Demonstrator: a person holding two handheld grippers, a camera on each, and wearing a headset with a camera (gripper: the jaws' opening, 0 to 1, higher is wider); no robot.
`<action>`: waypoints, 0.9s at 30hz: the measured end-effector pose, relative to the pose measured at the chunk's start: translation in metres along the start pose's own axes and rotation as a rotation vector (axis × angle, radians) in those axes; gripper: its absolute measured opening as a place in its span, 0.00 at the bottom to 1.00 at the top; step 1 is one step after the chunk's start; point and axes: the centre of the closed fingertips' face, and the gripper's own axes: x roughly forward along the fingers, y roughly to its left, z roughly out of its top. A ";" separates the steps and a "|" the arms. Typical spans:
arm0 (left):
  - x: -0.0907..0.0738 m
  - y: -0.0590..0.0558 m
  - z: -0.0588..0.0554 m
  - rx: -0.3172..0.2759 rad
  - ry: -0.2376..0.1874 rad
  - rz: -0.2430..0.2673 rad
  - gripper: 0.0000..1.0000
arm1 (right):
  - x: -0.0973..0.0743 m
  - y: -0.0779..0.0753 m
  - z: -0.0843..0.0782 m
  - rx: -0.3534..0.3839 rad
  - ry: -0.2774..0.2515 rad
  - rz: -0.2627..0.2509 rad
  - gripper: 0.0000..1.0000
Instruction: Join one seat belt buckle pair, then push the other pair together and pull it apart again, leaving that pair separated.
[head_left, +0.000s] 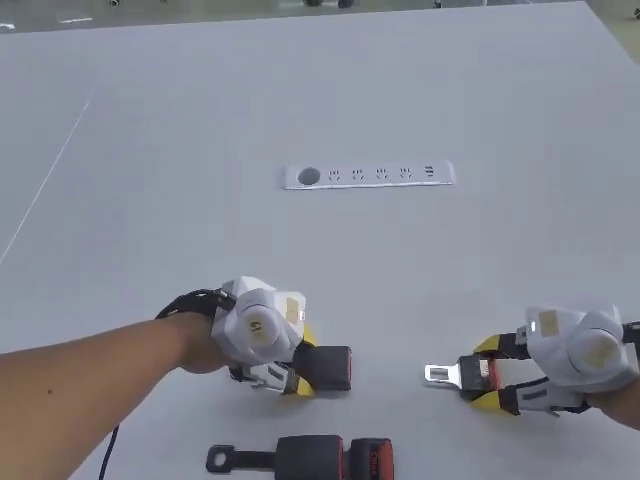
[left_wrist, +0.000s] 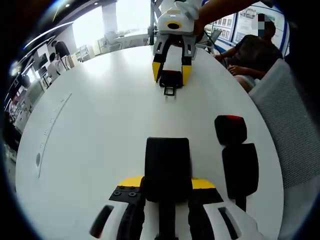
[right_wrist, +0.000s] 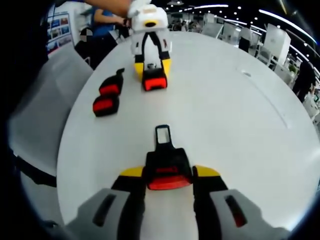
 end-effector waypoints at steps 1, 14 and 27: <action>0.000 0.000 0.000 -0.002 0.000 0.000 0.34 | 0.000 0.000 -0.002 0.004 0.000 -0.001 0.38; 0.000 0.000 0.000 -0.015 0.006 0.005 0.34 | 0.000 0.000 -0.003 0.024 0.017 -0.002 0.41; -0.038 0.002 0.020 -0.326 -0.154 0.139 0.76 | -0.032 -0.012 0.020 0.347 -0.166 -0.275 0.69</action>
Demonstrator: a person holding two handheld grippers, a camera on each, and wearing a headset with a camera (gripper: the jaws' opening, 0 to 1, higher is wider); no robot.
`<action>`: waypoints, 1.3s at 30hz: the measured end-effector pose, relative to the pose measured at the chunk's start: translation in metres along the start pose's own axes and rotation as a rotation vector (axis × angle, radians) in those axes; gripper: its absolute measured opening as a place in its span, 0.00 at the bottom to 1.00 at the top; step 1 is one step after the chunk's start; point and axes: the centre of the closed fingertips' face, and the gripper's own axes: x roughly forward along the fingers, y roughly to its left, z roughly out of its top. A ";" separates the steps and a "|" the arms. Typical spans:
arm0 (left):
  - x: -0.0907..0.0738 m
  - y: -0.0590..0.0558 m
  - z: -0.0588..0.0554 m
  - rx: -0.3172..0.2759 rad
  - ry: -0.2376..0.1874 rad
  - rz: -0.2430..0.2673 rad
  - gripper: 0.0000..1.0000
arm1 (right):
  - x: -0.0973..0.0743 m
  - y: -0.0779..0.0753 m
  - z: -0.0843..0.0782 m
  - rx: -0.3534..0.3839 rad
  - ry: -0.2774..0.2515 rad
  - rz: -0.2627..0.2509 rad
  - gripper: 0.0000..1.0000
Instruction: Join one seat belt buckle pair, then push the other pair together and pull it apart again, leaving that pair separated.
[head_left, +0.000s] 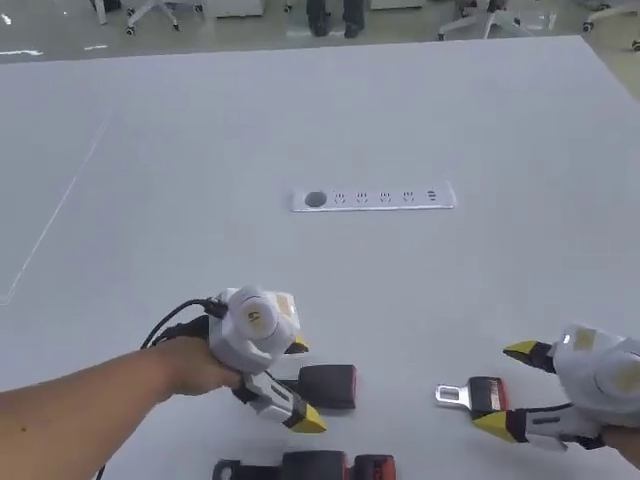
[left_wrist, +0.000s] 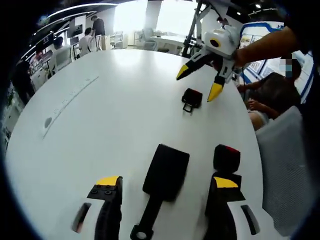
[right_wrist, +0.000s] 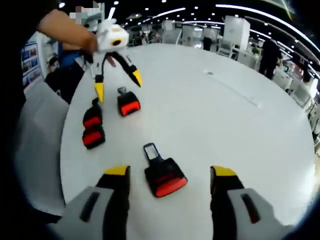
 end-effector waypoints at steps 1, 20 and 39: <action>-0.005 0.000 0.003 -0.019 -0.029 0.020 0.78 | -0.002 -0.002 0.006 0.003 -0.039 -0.031 0.71; -0.127 -0.013 -0.027 -0.411 -0.322 0.398 1.00 | -0.059 0.030 0.040 0.199 -0.248 -0.305 0.89; -0.194 -0.076 -0.083 -0.511 -0.424 0.480 1.00 | -0.105 0.085 0.020 0.242 -0.293 -0.409 0.95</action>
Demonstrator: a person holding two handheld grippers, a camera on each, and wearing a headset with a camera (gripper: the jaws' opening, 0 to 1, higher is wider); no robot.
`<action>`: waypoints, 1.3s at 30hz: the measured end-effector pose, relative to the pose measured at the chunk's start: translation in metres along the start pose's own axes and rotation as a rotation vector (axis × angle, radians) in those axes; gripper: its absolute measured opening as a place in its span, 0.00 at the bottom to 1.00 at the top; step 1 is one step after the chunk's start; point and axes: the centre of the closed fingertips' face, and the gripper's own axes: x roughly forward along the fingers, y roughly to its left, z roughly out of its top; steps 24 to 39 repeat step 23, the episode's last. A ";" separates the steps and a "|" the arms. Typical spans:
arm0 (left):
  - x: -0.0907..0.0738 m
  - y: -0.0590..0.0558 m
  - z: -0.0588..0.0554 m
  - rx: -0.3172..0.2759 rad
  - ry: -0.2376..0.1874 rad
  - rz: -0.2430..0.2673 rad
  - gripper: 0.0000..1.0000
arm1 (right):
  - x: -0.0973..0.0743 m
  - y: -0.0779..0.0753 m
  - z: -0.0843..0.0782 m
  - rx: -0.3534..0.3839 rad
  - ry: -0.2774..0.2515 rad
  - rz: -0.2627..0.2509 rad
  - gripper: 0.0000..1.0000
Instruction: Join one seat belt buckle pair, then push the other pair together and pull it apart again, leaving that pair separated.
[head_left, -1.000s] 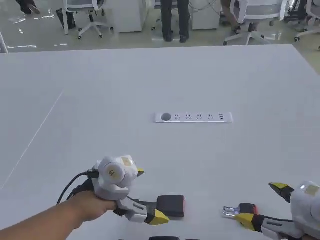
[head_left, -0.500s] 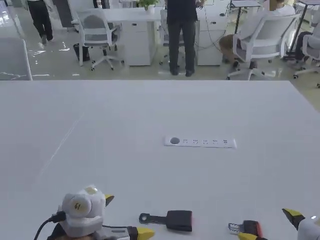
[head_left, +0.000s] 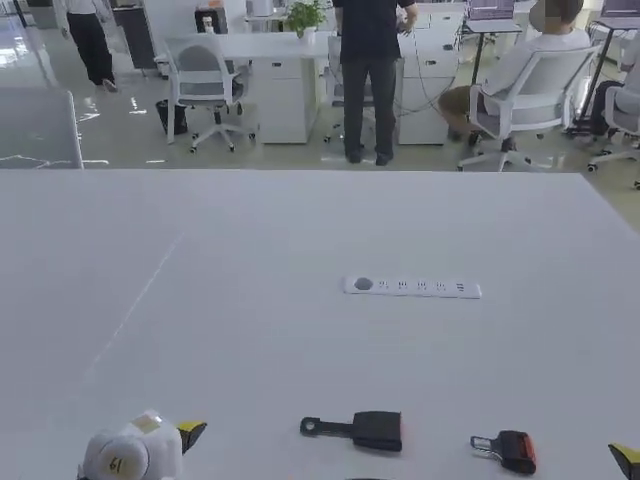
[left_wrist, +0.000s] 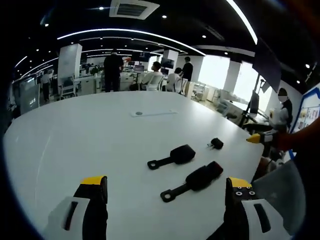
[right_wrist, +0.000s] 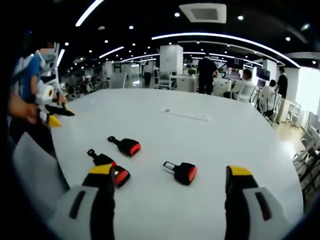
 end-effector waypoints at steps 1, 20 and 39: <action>-0.003 0.001 -0.001 -0.004 -0.003 0.000 1.00 | -0.002 0.001 -0.001 0.003 0.000 -0.001 0.95; -0.048 -0.005 -0.025 -0.002 -0.003 0.006 1.00 | -0.040 0.033 -0.027 -0.014 0.030 0.023 0.97; -0.047 -0.009 -0.025 -0.003 -0.006 0.001 1.00 | -0.043 0.032 -0.027 -0.013 0.027 0.021 0.97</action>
